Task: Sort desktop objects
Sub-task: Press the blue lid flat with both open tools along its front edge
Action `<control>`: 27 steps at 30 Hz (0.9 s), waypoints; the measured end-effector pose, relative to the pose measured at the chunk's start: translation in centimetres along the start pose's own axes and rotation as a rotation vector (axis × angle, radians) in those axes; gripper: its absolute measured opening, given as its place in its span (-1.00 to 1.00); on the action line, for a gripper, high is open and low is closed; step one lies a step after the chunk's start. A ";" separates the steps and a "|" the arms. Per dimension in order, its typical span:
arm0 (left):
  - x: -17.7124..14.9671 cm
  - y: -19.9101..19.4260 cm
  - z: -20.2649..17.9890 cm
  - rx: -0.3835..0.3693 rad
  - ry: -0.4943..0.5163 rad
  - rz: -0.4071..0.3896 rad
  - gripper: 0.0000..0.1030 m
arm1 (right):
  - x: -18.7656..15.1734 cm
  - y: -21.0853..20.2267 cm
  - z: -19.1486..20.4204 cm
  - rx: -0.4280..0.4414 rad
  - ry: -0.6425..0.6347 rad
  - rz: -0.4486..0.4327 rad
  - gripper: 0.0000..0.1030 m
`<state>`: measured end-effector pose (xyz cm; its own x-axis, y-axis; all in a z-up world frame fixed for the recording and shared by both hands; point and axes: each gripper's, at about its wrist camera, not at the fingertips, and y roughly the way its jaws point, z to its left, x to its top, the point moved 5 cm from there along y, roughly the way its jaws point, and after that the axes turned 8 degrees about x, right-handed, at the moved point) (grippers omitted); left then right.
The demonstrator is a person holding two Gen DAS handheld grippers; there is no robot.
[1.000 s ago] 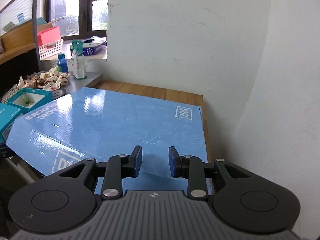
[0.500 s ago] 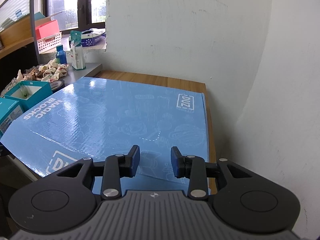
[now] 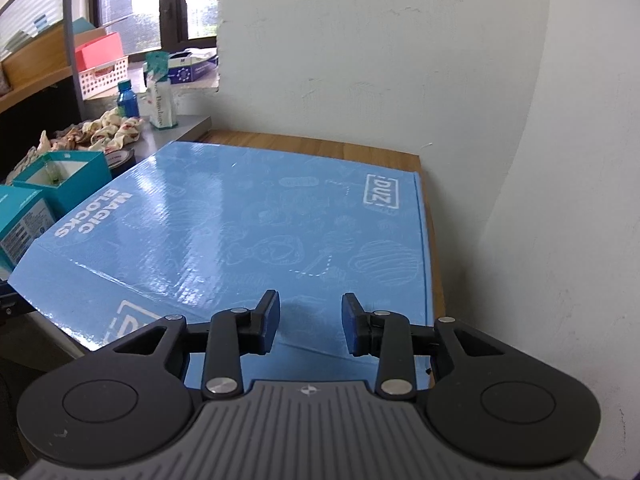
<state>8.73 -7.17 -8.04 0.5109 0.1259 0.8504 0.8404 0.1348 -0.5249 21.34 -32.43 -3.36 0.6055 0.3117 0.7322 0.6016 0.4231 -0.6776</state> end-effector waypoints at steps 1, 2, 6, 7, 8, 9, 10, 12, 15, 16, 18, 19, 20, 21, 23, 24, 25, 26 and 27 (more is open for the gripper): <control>-0.3 0.1 0.0 0.001 0.003 0.006 -0.48 | -0.1 0.1 0.0 0.000 0.002 0.001 -0.25; -0.5 0.1 0.1 0.002 0.003 0.010 -0.48 | -0.2 0.1 0.0 0.001 0.006 0.001 -0.25; -0.9 -0.1 0.5 0.007 0.000 0.026 -0.49 | -0.4 0.3 -0.2 0.011 0.018 0.004 -0.25; -0.9 -0.2 0.6 0.008 -0.003 0.028 -0.49 | -0.4 0.3 -0.1 0.011 0.016 0.004 -0.25; -0.8 -0.4 0.6 0.009 -0.003 0.025 -0.49 | -0.5 0.3 -0.1 0.011 0.015 0.004 -0.25; -0.7 -0.6 0.7 0.010 -0.003 0.022 -0.49 | -0.5 0.3 -0.1 0.011 0.015 0.003 -0.25; -0.6 -0.8 0.7 0.012 -0.003 0.018 -0.49 | -0.5 0.3 -0.1 0.011 0.015 0.002 -0.25; -0.3 -1.2 0.7 0.010 -0.005 0.009 -0.49 | -0.5 0.2 -0.1 0.012 0.015 0.000 -0.25; 0.5 -1.7 0.6 0.006 0.001 -0.013 -0.49 | -0.6 0.1 -0.1 0.014 0.013 -0.003 -0.25; 0.7 -1.9 0.5 0.006 0.004 -0.023 -0.49 | -0.6 0.0 -0.1 0.016 0.012 -0.004 -0.24; 1.3 -1.9 0.5 0.008 0.005 -0.034 -0.49 | -0.7 -0.2 0.0 0.019 0.009 -0.006 -0.24; 1.5 -1.7 0.5 0.008 0.003 -0.035 -0.49 | -0.8 -0.3 0.0 0.020 0.010 -0.008 -0.24; 1.8 -1.6 0.6 0.008 0.001 -0.036 -0.49 | -0.9 -0.4 -0.1 0.021 0.011 -0.010 -0.23; 2.1 -1.4 0.6 0.005 -0.004 -0.033 -0.49 | -1.0 -0.5 -0.1 0.021 0.013 -0.011 -0.23; 2.6 -0.8 0.7 0.001 -0.012 -0.026 -0.49 | -1.2 -0.9 -0.1 0.021 0.017 -0.013 -0.23; 2.9 -0.5 0.7 -0.001 -0.016 -0.023 -0.49 | -1.4 -1.1 -0.2 0.020 0.018 -0.016 -0.23; 3.1 -0.2 0.8 -0.003 -0.020 -0.020 -0.49 | -1.5 -1.3 -0.2 0.019 0.020 -0.019 -0.23; 3.4 0.2 0.8 -0.005 -0.024 -0.016 -0.49 | -1.7 -1.6 -0.3 0.016 0.023 -0.023 -0.23; 3.7 0.5 0.8 -0.007 -0.028 -0.013 -0.49 | -1.9 -1.9 -0.4 0.014 0.027 -0.028 -0.23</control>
